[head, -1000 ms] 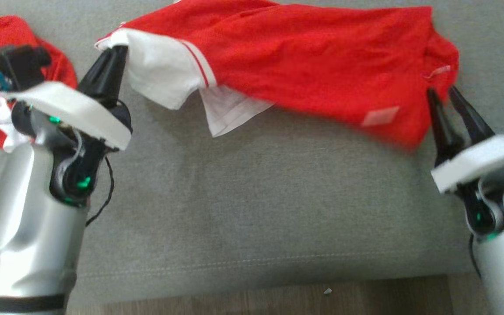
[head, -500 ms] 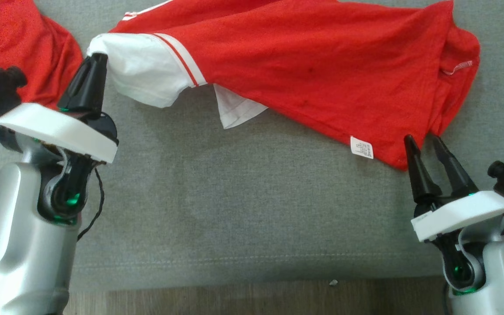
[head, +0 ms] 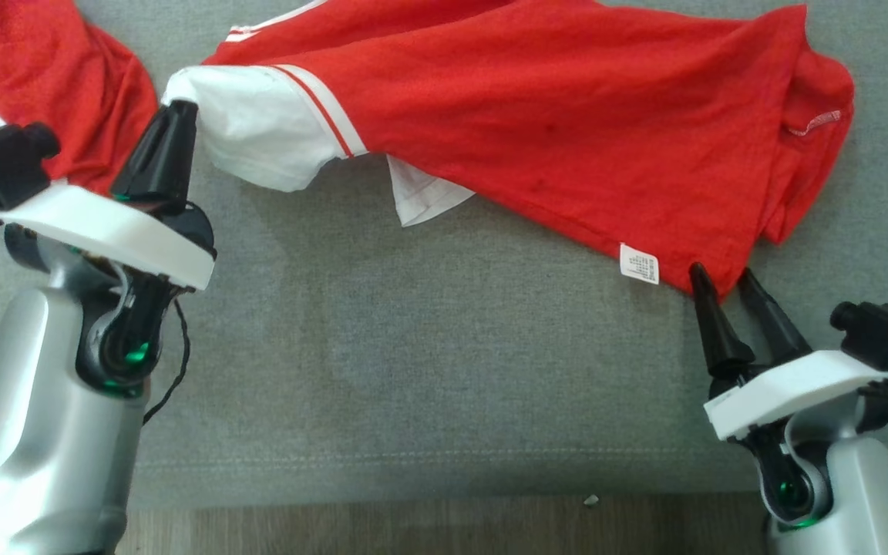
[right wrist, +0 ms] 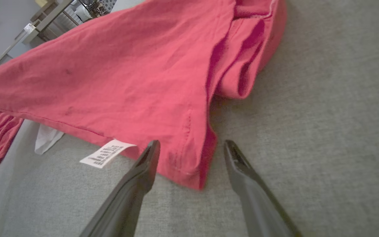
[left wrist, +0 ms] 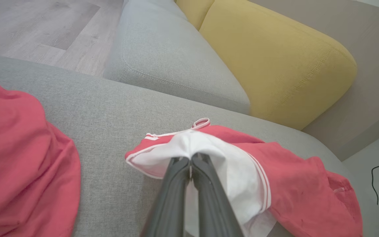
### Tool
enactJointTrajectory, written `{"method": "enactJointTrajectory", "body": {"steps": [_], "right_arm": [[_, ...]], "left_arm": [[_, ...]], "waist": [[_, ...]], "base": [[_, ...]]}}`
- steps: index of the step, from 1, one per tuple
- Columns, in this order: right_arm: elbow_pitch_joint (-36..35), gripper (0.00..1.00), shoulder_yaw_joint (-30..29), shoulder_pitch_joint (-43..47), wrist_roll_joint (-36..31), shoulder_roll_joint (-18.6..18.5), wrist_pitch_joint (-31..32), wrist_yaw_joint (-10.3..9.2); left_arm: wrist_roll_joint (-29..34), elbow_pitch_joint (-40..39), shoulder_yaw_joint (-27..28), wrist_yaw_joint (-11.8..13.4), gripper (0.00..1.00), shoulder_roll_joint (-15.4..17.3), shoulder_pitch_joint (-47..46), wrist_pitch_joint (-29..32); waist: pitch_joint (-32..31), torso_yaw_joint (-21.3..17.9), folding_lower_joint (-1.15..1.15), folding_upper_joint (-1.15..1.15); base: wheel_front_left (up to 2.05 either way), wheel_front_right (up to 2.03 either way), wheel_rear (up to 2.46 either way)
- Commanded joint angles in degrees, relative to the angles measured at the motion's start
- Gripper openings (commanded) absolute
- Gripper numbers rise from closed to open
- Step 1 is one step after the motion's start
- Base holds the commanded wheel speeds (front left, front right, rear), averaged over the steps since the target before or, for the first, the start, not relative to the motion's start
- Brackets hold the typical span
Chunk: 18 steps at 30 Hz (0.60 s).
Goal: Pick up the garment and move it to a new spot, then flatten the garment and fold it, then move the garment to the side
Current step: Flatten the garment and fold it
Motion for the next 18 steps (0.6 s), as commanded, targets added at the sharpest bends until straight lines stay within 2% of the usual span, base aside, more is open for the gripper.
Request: {"method": "enactJointTrajectory", "body": {"steps": [1, 3, 4, 5, 6, 13, 18], "right_arm": [[-1.6, 0.45, 1.6, -0.3, 0.5, 0.3, -1.3, 0.37], [-1.5, 0.42, 1.6, -0.3, 0.5, 0.2, -1.5, 0.37], [-1.5, 0.27, 1.8, -0.4, 0.4, 0.1, -1.7, 0.37], [-1.5, 0.05, 1.9, -0.4, 0.5, 0.0, -1.9, 0.37], [-1.6, 0.0, 2.0, -0.5, 0.5, -0.1, -2.2, 0.37], [-2.4, 0.0, 1.8, -0.7, 1.5, -0.9, -3.4, 0.37], [-5.9, 0.0, 0.1, -0.8, 2.5, -1.6, -4.3, 0.37]], "left_arm": [[0.1, -1.6, 2.2, 0.1, 0.0, 1.9, -2.2, -0.7], [0.1, -1.4, 2.1, 0.0, 0.0, 1.9, -2.2, -0.7], [0.1, -1.3, 2.0, 0.0, 0.0, 1.9, -2.1, -0.8], [0.1, -1.2, 1.9, 0.0, 0.0, 1.9, -2.1, -0.9], [0.0, -1.0, 1.8, -0.1, 0.0, 1.9, -2.1, -0.9], [-0.1, 0.0, 1.7, -0.1, 0.0, 2.0, -1.9, -1.3], [-1.0, -0.9, 2.0, -0.4, 0.0, 1.9, -2.2, -2.3]], "waist": [[-0.2, 0.0, 0.0, 0.0], [-0.3, 0.0, 0.0, 0.0], [-0.4, 0.0, 0.0, 0.0], [-0.5, 0.0, 0.0, 0.0], [-0.6, 0.0, 0.0, 0.0], [-1.6, -0.3, 0.0, 0.0], [-2.6, -0.5, 0.0, 0.0]], "base": [[0.0, 0.0, 0.0], [0.0, 0.0, 0.0], [0.0, 0.0, 0.0], [0.0, 0.0, 0.0], [0.0, 0.0, 0.0], [0.0, 0.0, 0.0], [0.0, 0.0, 0.0]]}}
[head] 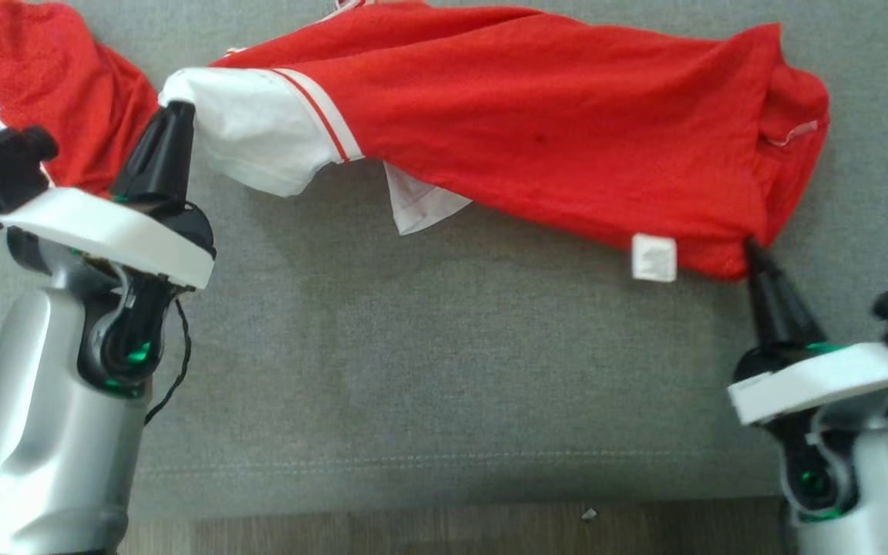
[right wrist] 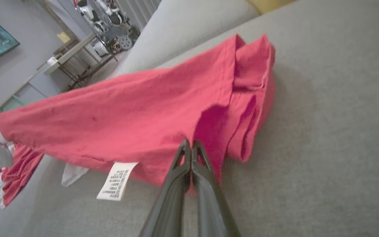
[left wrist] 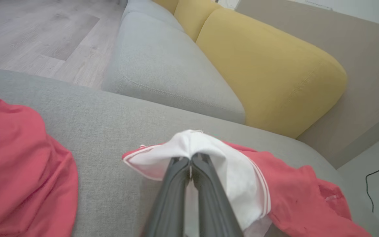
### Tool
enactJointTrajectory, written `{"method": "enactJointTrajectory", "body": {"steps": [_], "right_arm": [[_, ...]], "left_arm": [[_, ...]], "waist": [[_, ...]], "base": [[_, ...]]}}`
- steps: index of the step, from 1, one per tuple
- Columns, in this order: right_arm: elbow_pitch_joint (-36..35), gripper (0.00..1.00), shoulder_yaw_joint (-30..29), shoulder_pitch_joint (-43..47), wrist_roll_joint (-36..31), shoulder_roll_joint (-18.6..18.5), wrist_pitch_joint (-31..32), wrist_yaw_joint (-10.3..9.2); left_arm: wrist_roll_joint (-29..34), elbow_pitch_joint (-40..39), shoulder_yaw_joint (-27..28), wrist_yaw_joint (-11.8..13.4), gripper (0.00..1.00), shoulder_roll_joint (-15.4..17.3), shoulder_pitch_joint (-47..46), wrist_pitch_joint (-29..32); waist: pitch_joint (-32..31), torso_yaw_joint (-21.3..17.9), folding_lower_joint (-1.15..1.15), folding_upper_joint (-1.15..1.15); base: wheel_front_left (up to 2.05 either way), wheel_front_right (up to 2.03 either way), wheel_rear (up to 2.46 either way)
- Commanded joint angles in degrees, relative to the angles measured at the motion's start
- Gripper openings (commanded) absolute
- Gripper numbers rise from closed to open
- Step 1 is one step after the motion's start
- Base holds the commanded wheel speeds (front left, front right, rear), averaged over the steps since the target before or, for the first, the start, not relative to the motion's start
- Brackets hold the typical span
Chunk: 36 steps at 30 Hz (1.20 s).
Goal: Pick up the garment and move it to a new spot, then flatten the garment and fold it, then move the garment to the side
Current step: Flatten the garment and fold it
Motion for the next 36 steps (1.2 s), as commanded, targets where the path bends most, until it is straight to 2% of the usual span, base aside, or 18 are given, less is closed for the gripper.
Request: {"method": "enactJointTrajectory", "body": {"steps": [1, 6, 10, 13, 17, 22, 27, 32, 34, 36], "right_arm": [[-3.8, 0.0, 0.2, -0.9, 1.0, -1.2, -0.7, 0.37], [-12.0, 0.0, -3.7, -3.9, 2.6, -4.3, 1.1, 0.37], [-16.3, 0.0, -7.3, -12.1, 3.9, -8.3, 5.0, 0.37], [-15.1, 0.0, -9.1, -21.5, 6.2, -9.6, 9.4, 0.37], [-8.4, 0.0, -9.4, -37.4, 7.4, -10.5, 13.9, 0.37], [4.3, 0.0, -8.0, -56.9, 6.0, -8.8, 12.6, 0.37], [15.3, 0.0, -4.8, -71.7, 2.0, -8.4, 3.7, 0.37], [20.8, 0.0, -1.7, -79.4, 0.2, -9.4, -4.4, 0.37], [23.1, 0.0, -0.1, -81.3, -0.2, -10.5, -7.5, 0.37], [25.1, 0.0, 1.4, -81.9, 0.0, -11.7, -9.7, 0.37]], "left_arm": [[-1.0, -2.9, 2.5, -0.4, 0.0, 1.7, -2.1, -0.4], [-3.7, -7.0, 2.5, -0.8, 0.0, 2.2, -4.9, 2.6], [-5.4, -9.7, 2.7, -0.2, 0.0, 3.2, -10.6, 7.3], [-7.1, -9.3, 2.5, 0.7, 0.0, 3.1, -17.9, 11.7], [-6.3, -4.4, 1.8, 1.5, 0.0, 2.9, -31.8, 14.6], [-1.1, 7.1, 0.0, 0.9, 0.0, 1.9, -49.3, 11.3], [5.5, 18.8, -1.4, -0.2, 0.0, 2.0, -64.5, 1.8], [6.7, 24.4, -2.1, -1.5, 0.0, 0.6, -72.7, -6.9], [5.7, 25.7, -3.1, -2.1, 0.0, 0.1, -74.3, -10.0], [3.0, 26.1, -5.0, -2.3, 0.0, -0.3, -73.8, -10.2]], "waist": [[-0.5, -0.1, 0.0, 0.0], [-2.3, -0.5, 0.0, 0.0], [-2.6, -1.4, 0.0, 0.0], [-1.5, -1.9, 0.0, 0.0], [2.6, -2.6, 0.0, 0.0], [9.2, -3.4, 0.0, 0.0], [13.6, -4.0, 0.0, 0.0], [15.6, -2.8, 0.0, 0.0], [15.9, -1.7, 0.0, 0.0], [16.2, -0.6, 0.0, 0.0]], "base": [[0.0, 0.0, 0.0], [0.0, 0.0, 0.0], [0.0, 0.0, 0.0], [0.0, 0.0, 0.0], [0.0, 0.0, 0.0], [0.0, 0.0, 0.0], [0.0, 0.0, 0.0], [0.0, 0.0, 0.0], [0.0, 0.0, 0.0], [0.0, 0.0, 0.0]]}}
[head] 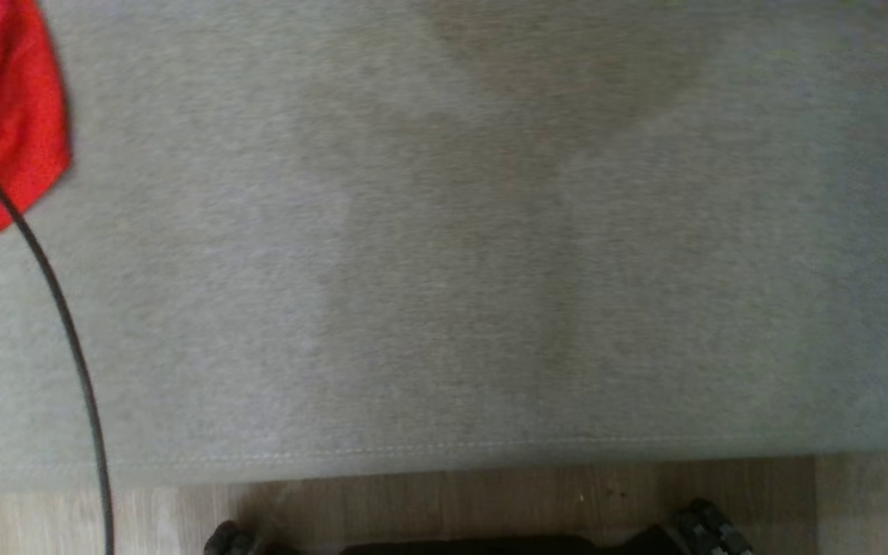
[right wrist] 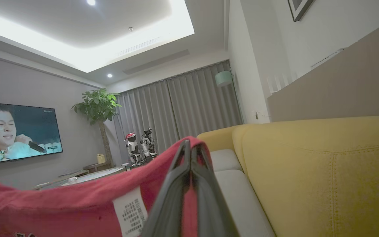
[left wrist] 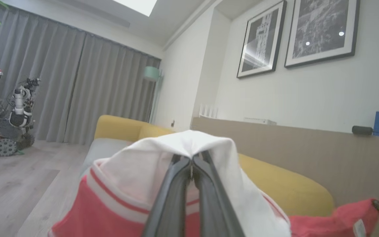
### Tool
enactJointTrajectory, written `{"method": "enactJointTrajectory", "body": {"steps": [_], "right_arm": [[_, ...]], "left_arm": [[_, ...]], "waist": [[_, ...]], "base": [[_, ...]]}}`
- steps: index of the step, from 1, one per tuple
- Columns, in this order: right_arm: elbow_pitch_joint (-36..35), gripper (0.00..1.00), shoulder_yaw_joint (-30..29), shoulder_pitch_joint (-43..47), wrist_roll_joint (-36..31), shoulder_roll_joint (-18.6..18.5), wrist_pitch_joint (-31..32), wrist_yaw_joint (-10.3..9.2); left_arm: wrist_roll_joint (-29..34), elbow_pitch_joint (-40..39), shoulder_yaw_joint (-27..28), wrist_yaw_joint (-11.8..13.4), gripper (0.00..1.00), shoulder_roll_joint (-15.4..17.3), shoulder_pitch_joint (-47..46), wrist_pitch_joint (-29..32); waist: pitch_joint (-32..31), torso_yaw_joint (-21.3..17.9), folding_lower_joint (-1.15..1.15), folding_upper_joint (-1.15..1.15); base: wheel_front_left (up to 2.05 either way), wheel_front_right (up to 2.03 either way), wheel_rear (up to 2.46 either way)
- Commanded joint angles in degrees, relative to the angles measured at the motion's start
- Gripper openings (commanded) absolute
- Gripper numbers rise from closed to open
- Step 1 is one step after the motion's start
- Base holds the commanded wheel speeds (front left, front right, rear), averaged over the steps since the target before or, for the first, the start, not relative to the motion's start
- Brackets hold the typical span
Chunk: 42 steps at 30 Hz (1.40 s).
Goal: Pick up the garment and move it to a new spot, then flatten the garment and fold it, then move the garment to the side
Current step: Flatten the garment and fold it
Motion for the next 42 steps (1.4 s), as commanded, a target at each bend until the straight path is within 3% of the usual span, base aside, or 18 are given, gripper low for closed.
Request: {"method": "enactJointTrajectory", "body": {"steps": [1, 4, 8, 12, 16, 22, 25, 29, 37, 42], "right_arm": [[-1.1, 0.0, 0.5, -0.8, 0.3, 0.3, -0.4, 0.37], [1.6, 0.0, 3.7, 1.8, 2.0, -1.6, -0.8, 0.37], [5.5, 0.0, 7.1, 8.8, 5.8, -4.0, 1.0, 0.37], [10.1, 0.0, 8.9, 17.6, 10.1, -6.1, 6.6, 0.37], [10.1, 0.0, 9.6, 26.6, 14.5, -7.6, 10.1, 0.37], [4.8, 0.0, 9.4, 40.2, 19.2, -9.4, 10.9, 0.37], [2.4, 0.0, 10.2, 47.2, 17.8, -10.5, 10.6, 0.37], [-2.2, 0.0, 8.3, 57.3, 16.0, -9.2, 10.5, 0.37], [-15.7, 0.0, -0.7, 75.3, 14.1, -8.5, 15.7, 0.37], [-24.3, 0.0, -6.9, 81.1, 11.4, -6.8, 20.1, 0.37]], "left_arm": [[-1.1, -2.1, -0.7, -0.3, 0.0, 2.6, -0.6, 0.9], [-6.8, -3.9, -4.0, -0.3, 0.0, 4.3, 5.5, 4.3], [-14.0, -4.9, -4.0, -0.4, 0.0, 5.8, 18.3, 9.0], [-19.4, -8.3, -5.2, -0.2, 0.0, 6.7, 33.5, 15.2], [-22.4, -15.9, -7.5, 0.1, 0.0, 9.4, 47.5, 19.7], [-28.4, -29.3, -5.6, 4.2, 0.0, 13.1, 65.1, 21.4], [-31.5, -35.9, -4.4, 6.5, 0.0, 14.2, 72.8, 21.8], [-34.0, -43.7, -2.6, 10.0, 0.0, 16.6, 83.5, 21.0], [-34.4, -54.0, -2.2, 14.6, 0.0, 19.8, 94.7, 21.1], [-34.9, -57.3, -1.2, 16.9, 0.0, 20.6, 96.3, 21.4]], "waist": [[0.5, 1.3, 0.0, 0.0], [0.4, 3.0, 0.0, 0.0], [-1.4, 4.6, 0.0, 0.0], [-4.8, 5.5, 0.0, 0.0], [-8.6, 5.8, 0.0, 0.0], [-14.6, 5.6, 0.0, 0.0], [-17.4, 5.4, 0.0, 0.0], [-21.2, 4.4, 0.0, 0.0], [-23.7, 3.9, 0.0, 0.0], [-22.2, 3.7, 0.0, 0.0]], "base": [[0.0, 0.0, 0.0], [0.0, 0.0, 0.0], [0.0, 0.0, 0.0], [0.0, 0.0, 0.0], [0.0, 0.0, 0.0], [0.0, 0.0, 0.0], [0.0, 0.0, 0.0], [0.0, 0.0, 0.0], [0.0, 0.0, 0.0], [0.0, 0.0, 0.0]]}}
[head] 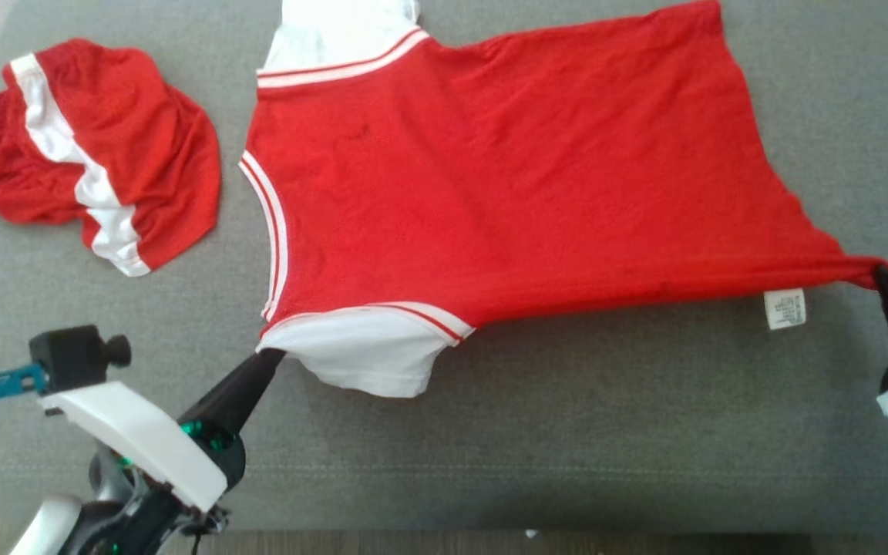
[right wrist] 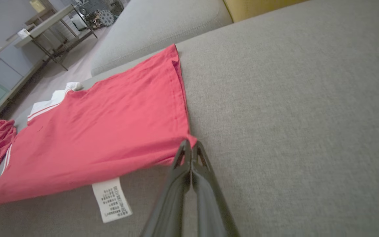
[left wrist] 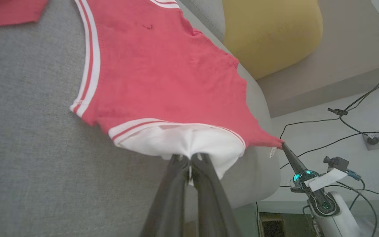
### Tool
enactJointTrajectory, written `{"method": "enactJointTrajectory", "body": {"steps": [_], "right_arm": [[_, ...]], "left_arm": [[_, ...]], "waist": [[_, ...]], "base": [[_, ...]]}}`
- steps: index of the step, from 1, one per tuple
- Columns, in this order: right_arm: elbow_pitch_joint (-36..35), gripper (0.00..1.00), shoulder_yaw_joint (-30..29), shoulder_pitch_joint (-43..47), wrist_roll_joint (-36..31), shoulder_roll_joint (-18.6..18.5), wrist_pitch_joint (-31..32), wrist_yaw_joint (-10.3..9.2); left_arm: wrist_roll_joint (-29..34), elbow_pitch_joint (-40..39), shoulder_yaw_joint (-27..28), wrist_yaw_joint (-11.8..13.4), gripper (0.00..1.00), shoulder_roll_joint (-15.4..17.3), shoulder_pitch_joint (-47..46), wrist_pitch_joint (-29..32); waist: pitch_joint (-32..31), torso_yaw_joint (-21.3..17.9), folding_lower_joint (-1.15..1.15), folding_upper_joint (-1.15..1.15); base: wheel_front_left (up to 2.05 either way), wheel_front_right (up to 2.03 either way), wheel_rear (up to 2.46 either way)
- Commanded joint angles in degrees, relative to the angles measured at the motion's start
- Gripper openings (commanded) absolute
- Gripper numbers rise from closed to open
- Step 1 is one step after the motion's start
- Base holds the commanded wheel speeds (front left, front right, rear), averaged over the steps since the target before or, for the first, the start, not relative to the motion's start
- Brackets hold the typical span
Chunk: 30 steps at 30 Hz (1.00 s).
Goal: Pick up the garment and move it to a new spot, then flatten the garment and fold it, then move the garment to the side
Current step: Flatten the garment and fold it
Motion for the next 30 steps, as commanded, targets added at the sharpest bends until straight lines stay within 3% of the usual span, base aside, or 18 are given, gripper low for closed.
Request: {"method": "enactJointTrajectory", "body": {"steps": [1, 6, 12, 24, 25, 26, 27, 28, 30], "right_arm": [[-3.7, 0.0, -0.9, -0.9, -1.4, -0.5, 1.0, 0.37], [-8.9, 0.0, -2.7, -3.1, -5.1, 3.7, 7.8, 0.37], [-6.7, 0.0, -1.8, -11.5, -8.1, 6.3, 11.7, 0.37], [2.6, 0.0, 0.5, -24.2, -9.5, 6.5, 7.3, 0.37], [3.3, 0.31, 0.8, -24.9, -9.3, 6.7, 6.5, 0.37], [4.0, 1.0, 0.9, -25.4, -9.2, 6.8, 5.5, 0.37], [4.6, 1.0, 1.2, -25.9, -9.1, 7.0, 4.7, 0.37], [5.0, 1.0, 1.5, -26.1, -8.7, 7.2, 3.8, 0.37], [5.3, 1.0, 1.6, -26.4, -8.2, 7.4, 1.2, 0.37]], "left_arm": [[-0.5, -2.2, 3.6, 0.5, 0.0, 2.0, -3.0, 0.1], [-0.5, 0.1, 2.7, 1.4, 0.0, 0.1, -8.4, 1.4], [1.7, 8.6, 0.5, -0.2, 0.0, -4.1, -19.3, 1.4], [8.1, 25.2, -0.8, -5.4, 0.0, -7.7, -31.0, -4.8], [8.0, 26.2, -0.8, -6.0, 0.0, -8.1, -31.5, -5.1], [7.9, 27.1, -1.0, -6.6, 0.21, -8.5, -31.8, -5.3], [7.8, 28.0, -1.1, -7.2, 0.48, -8.9, -32.1, -5.7], [7.8, 28.7, -1.1, -7.8, 1.0, -9.4, -32.3, -6.2], [7.9, 29.4, -1.3, -9.3, 1.0, -10.1, -32.3, -7.6]], "waist": [[1.0, -0.2, 0.01, 0.0], [3.6, -0.1, 0.01, 0.0], [6.7, 0.4, 0.01, 0.0], [12.0, 1.5, 0.01, 0.0], [12.2, 1.6, 0.01, 0.0], [12.3, 1.7, 0.01, 0.0], [12.4, 1.8, 0.01, 0.0], [12.5, 1.8, 0.01, 0.0], [12.4, 1.8, 0.01, 0.0]], "base": [[0.0, 0.0, 0.0], [0.0, 0.0, 0.0], [0.0, 0.0, 0.0], [0.0, 0.0, 0.0], [0.0, 0.0, 0.0], [0.0, 0.0, 0.0], [0.0, 0.0, 0.0], [0.0, 0.0, 0.0], [0.0, 0.0, 0.0]]}}
